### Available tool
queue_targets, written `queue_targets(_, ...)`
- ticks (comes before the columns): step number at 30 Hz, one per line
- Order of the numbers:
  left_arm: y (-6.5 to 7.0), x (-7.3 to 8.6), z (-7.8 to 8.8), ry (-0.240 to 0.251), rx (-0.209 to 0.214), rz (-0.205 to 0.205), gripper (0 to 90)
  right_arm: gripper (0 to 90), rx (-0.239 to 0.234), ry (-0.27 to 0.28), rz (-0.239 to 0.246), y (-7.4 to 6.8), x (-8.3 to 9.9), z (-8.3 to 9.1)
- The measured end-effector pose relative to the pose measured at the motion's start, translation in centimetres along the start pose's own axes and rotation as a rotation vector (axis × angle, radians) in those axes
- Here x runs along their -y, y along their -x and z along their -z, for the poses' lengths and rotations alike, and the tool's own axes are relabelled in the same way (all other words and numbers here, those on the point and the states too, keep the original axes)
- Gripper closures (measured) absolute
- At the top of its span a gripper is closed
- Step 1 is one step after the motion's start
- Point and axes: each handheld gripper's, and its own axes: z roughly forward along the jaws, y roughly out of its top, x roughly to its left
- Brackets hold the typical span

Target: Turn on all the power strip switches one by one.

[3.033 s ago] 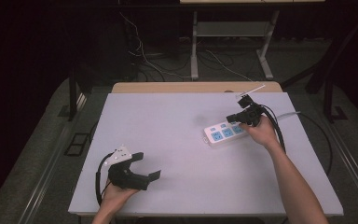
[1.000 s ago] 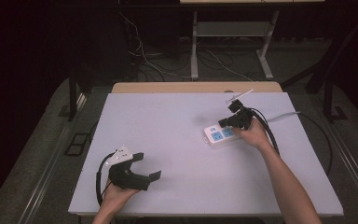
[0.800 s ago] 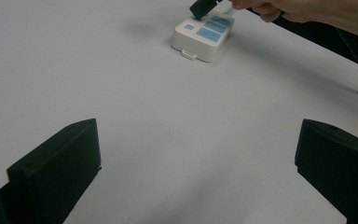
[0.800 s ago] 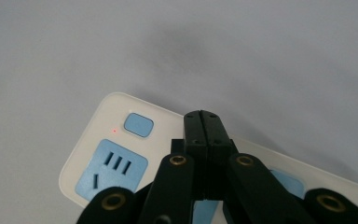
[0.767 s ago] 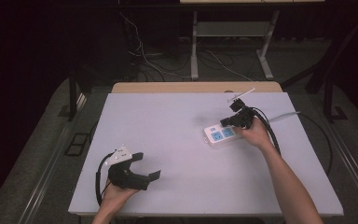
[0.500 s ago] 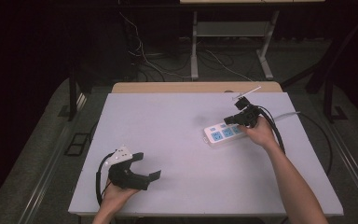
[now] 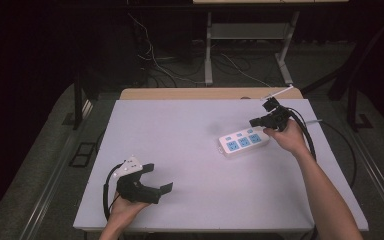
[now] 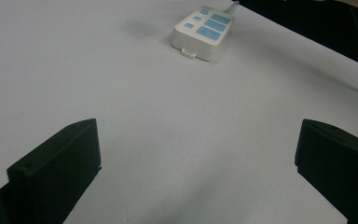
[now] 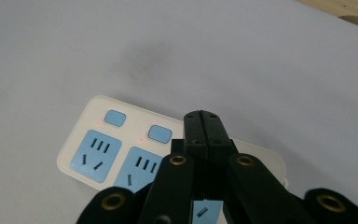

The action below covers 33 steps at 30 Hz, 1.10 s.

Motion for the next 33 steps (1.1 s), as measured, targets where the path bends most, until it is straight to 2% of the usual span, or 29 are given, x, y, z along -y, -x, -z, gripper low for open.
queue_targets(6, -0.1, 0.0, 0.1, 0.002, -0.003, 0.003, 0.0, 90.0, 0.016, -0.003, -0.01, 0.9, -0.2, 0.4)
queue_targets(15, -0.2, 0.0, 0.1, 0.0, -0.008, 0.003, 0.0, 90.0, 0.015, -0.016, -0.021, 2.0, 0.3, -0.4)
queue_targets(33, -0.3, 0.0, 0.2, 0.004, -0.008, 0.005, 0.0, 90.0, -0.004, -0.052, -0.025, 2.0, 0.7, -1.7)
